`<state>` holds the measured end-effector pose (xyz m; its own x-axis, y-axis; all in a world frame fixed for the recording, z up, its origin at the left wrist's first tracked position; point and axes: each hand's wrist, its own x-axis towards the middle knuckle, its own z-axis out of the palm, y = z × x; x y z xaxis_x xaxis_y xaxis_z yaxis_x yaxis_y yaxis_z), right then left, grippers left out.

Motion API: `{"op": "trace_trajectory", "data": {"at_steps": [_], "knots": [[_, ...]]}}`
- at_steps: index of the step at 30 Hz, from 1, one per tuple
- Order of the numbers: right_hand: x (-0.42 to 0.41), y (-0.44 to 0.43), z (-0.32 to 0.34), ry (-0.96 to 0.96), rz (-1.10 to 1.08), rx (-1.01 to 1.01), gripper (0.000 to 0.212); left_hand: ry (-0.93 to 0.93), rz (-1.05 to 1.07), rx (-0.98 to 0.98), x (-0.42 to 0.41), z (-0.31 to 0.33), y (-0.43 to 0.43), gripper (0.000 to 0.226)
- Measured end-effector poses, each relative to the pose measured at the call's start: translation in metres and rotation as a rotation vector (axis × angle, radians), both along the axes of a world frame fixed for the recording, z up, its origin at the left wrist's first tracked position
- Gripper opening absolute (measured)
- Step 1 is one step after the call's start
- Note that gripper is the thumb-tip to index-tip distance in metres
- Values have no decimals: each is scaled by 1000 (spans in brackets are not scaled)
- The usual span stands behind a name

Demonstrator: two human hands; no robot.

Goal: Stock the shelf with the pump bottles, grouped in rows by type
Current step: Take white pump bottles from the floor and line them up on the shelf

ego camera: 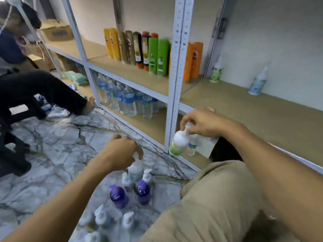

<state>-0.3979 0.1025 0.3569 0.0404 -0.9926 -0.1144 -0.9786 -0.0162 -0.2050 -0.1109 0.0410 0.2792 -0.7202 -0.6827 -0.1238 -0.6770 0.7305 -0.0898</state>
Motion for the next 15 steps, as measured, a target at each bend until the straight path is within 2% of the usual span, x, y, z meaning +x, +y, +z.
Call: {"op": "trace_trajectory", "data": {"at_steps": [7, 15], "knots": [[-111, 39, 99, 109, -183, -136, 13, 57, -285, -130, -125, 108, -43, 29], [-233, 83, 123, 135, -518, -135, 18, 186, -526, -171, -289, 167, -60, 30]]}}
